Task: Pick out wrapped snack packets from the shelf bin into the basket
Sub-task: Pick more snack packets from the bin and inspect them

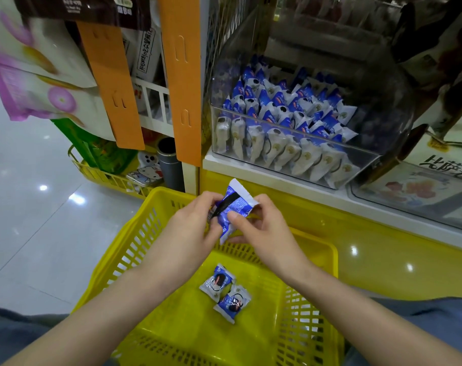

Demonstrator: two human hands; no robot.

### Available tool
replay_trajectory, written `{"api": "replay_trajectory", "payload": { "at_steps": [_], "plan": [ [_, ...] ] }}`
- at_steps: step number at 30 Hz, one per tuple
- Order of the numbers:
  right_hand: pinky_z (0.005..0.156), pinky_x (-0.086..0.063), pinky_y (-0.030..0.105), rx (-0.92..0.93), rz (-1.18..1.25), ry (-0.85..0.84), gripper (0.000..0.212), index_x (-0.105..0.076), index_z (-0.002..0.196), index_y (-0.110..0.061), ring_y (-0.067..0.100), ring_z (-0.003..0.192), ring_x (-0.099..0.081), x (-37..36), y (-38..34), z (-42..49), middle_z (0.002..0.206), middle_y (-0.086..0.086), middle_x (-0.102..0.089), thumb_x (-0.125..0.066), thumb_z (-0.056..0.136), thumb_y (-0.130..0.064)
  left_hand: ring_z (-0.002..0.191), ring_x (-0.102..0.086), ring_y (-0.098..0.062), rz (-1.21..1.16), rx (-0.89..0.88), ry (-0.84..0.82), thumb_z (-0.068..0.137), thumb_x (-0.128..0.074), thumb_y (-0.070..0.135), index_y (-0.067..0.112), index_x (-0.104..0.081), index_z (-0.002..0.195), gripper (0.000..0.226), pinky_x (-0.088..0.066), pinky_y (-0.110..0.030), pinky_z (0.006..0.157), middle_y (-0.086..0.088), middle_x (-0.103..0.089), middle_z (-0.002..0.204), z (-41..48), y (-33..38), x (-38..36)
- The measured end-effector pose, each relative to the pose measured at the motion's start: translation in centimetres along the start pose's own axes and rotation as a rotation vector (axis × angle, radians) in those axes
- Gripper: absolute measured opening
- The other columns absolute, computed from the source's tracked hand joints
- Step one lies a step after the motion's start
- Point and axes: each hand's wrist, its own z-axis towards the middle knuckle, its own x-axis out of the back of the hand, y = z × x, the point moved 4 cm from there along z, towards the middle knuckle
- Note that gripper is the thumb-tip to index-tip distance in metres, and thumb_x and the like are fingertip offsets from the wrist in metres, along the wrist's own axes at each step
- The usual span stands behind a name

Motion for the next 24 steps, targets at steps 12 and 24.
{"api": "replay_trajectory", "payload": {
  "at_steps": [12,24],
  "plan": [
    [0.070,-0.053,0.044,0.209,-0.403,-0.069,0.019,-0.042,0.095,-0.020,0.017,0.085,-0.063,-0.9,0.8,-0.8,0.095,0.001,-0.062,-0.060,0.089,-0.025,0.080,-0.062,-0.026,0.436,-0.017,-0.060,0.098,-0.028,0.037,0.017,-0.046,0.107,0.029,-0.038,-0.031,0.057,0.001,-0.060,0.083,0.7,0.4,0.4],
    [0.064,-0.056,0.034,0.147,-0.299,0.042,0.016,-0.048,0.095,-0.016,0.009,0.076,-0.066,0.0,0.8,0.2,0.087,-0.006,-0.064,-0.061,0.088,-0.016,0.090,-0.063,-0.017,0.118,0.026,0.006,0.091,-0.051,0.024,0.019,-0.049,0.122,0.031,-0.054,-0.040,0.073,-0.001,-0.067,0.106,0.4,-0.2,-0.3]
  ]
}}
